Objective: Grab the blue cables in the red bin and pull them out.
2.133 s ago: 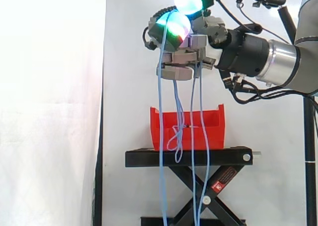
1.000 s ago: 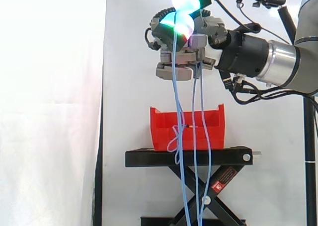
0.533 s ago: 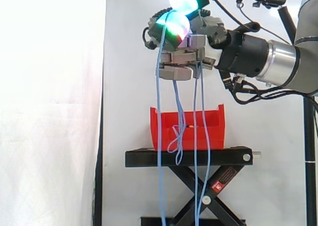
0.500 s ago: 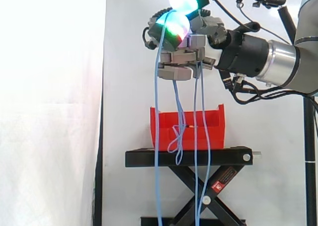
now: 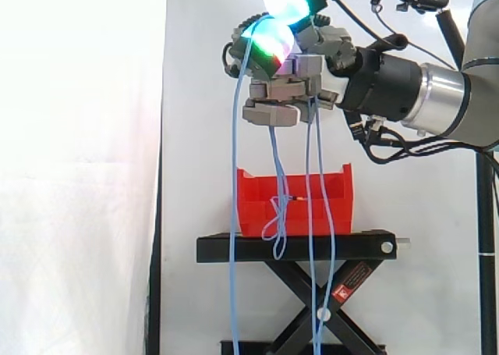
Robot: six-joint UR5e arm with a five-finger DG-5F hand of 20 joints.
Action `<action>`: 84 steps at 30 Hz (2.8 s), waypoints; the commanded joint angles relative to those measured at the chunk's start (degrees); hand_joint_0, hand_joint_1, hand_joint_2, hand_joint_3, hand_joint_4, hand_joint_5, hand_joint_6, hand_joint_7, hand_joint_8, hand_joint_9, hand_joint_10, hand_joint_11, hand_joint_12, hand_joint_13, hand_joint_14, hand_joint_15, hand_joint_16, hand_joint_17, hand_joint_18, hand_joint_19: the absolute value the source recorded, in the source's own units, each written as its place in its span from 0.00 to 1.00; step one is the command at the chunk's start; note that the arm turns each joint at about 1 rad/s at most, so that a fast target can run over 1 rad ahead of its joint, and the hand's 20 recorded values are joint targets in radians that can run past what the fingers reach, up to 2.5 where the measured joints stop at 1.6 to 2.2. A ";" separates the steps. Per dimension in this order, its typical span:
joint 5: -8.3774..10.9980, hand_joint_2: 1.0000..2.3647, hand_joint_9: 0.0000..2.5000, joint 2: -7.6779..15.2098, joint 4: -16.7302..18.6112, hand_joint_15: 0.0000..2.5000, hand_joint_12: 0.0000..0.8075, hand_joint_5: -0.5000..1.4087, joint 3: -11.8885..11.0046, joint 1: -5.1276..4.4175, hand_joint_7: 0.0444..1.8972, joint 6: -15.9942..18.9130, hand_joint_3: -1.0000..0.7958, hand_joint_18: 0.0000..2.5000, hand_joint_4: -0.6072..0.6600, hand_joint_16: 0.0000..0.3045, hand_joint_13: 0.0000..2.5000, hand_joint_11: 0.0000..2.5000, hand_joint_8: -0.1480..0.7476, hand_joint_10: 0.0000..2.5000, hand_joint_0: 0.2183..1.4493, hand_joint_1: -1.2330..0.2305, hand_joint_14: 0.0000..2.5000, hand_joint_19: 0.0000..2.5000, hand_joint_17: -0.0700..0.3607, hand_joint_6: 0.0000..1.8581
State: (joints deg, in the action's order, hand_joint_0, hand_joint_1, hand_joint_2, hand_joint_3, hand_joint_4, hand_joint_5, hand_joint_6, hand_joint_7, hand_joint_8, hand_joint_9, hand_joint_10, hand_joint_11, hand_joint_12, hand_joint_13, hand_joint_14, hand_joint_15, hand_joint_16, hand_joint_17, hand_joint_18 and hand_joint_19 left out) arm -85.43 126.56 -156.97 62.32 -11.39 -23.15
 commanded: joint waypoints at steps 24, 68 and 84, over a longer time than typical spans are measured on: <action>0.00 0.00 0.54 0.00 -0.09 0.35 0.45 0.57 -0.01 0.05 0.17 -0.01 0.05 0.48 0.74 0.13 0.51 0.56 0.47 0.35 0.62 0.12 0.75 0.58 0.38 0.49; 0.00 0.00 0.74 0.00 -0.09 0.40 0.48 0.81 -0.01 -0.04 0.38 -0.01 0.00 0.56 0.72 0.17 0.59 0.76 0.48 0.07 0.37 0.29 0.65 0.55 0.43 0.14; 0.00 0.00 0.75 0.00 -0.18 0.45 0.42 0.83 -0.01 -0.04 0.40 0.08 0.00 0.54 0.69 0.14 0.59 0.81 0.44 0.04 0.48 0.22 0.61 0.57 0.38 0.13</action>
State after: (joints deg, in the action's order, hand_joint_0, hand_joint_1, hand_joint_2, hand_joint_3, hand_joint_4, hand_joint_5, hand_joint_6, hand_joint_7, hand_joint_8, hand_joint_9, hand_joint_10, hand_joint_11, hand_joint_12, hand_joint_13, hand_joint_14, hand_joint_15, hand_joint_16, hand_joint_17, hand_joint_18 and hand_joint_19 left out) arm -85.43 126.56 -157.15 62.32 -11.44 -23.10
